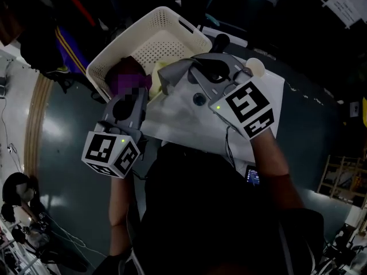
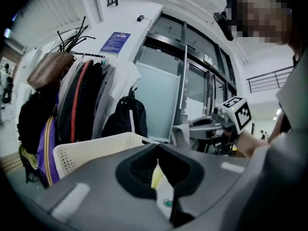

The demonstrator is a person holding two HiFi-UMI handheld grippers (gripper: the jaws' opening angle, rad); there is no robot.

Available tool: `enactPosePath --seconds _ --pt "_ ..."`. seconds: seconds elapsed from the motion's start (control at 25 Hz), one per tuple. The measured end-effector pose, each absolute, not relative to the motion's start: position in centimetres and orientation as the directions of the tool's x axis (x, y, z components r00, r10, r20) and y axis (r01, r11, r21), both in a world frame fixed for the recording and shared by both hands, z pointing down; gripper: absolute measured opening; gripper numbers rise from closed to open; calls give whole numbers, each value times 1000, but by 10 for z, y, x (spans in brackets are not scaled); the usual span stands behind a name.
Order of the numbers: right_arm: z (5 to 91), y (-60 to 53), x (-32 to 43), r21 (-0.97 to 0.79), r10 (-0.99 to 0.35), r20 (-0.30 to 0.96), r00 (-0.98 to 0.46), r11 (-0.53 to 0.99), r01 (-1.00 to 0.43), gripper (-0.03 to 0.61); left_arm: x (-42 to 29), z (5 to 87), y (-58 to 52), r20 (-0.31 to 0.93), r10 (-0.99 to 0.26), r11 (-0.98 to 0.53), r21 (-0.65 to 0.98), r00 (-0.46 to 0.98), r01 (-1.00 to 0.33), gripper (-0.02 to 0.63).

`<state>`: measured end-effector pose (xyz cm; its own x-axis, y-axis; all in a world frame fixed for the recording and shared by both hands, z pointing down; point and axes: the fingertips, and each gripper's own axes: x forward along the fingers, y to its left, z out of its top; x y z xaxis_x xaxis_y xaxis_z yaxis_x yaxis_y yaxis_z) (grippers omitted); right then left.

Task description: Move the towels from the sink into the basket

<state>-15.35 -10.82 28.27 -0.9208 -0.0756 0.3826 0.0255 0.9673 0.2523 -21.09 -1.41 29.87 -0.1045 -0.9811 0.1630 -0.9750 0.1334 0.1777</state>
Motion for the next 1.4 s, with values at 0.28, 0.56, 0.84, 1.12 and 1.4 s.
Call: enactPosePath --seconds 0.28,0.56,0.84,1.12,1.4 --pt "270 -83 -192 269 -4 333 -943 959 91 8 -234 299 16 168 -966 224 180 -194 -958 5" --pt "269 -61 -222 265 69 305 -950 952 154 8 -254 301 42 174 -945 305 178 -276 -936 5" --pt "288 -45 -250 306 120 342 -932 923 231 9 -264 306 57 184 -929 355 188 -323 -916 5" --pt "315 -27 -269 336 168 411 -896 886 320 14 -272 314 63 194 -919 379 203 -342 -903 5" --pt "332 -21 -277 294 200 460 -865 885 361 88 -275 317 65 200 -918 383 210 -343 -900 5"
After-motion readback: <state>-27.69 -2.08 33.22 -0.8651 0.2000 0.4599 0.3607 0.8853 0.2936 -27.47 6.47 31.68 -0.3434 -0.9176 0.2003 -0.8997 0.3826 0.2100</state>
